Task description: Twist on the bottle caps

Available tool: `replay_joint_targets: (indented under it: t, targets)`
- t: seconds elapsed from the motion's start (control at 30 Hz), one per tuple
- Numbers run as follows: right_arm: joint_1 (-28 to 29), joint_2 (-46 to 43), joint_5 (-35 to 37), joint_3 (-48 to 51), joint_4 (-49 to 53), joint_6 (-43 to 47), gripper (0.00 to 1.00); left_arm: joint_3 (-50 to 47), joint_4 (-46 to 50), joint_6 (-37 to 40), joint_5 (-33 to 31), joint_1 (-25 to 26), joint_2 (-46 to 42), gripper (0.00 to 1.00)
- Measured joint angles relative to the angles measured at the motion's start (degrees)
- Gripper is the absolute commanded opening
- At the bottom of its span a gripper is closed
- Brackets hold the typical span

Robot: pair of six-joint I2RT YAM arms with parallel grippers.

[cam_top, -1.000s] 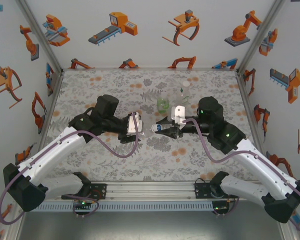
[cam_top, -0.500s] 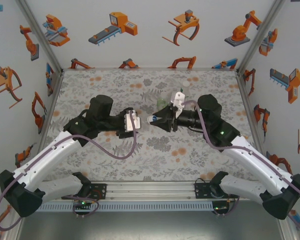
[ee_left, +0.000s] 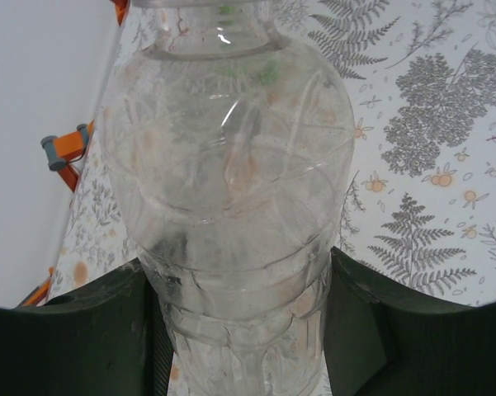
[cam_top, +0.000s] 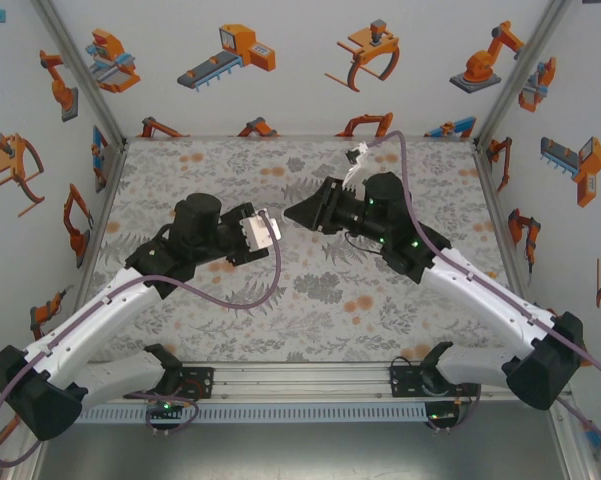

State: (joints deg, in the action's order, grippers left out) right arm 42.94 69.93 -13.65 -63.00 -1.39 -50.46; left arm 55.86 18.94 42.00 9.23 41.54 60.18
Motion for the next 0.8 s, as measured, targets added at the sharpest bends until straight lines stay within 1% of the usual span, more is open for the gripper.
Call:
replay_joint_targets:
  t: [0.13, 0.2, 0.23, 0.47, 0.53, 0.63, 0.7, 0.8]
  targets:
    - [0.0, 0.7, 2.5, -0.2, 1.7, -8.3, 0.0, -0.2, 0.0, 0.0, -1.0, 0.0, 0.0, 0.0]
    - [0.0, 0.7, 3.3, -0.1, 1.9, -10.8, 0.0, -0.2, -0.1, 0.0, -1.2, 0.0, 0.0, 0.0]
    - [0.0, 0.7, 3.5, -0.1, 2.0, -11.6, 0.02, -0.2, -0.1, 0.0, -1.3, 0.0, 0.0, 0.0]
    - [0.0, 0.0, 4.7, 1.2, 1.4, -14.5, 0.23, -0.2, -0.4, 0.0, -1.1, 0.0, 0.0, 0.0]
    - [0.0, -0.4, 4.7, 1.6, 0.7, -14.7, 0.33, -0.2, -0.5, 0.0, -0.9, 0.0, 0.0, 0.0]
    - [0.0, -0.9, 4.7, 2.2, -0.4, -14.3, 0.46, -0.2, -1.0, 0.0, -0.6, 0.0, 0.0, 0.0]
    - [0.0, -1.3, 4.8, 2.5, -1.5, -13.5, 0.49, -0.2, -1.4, 0.1, 0.7, 0.3, -0.1, 0.0]
    - [0.0, -2.9, 5.4, 3.1, -3.0, -10.6, 0.5, -0.2, -1.7, 0.2, 2.1, 0.8, -0.4, 0.0]
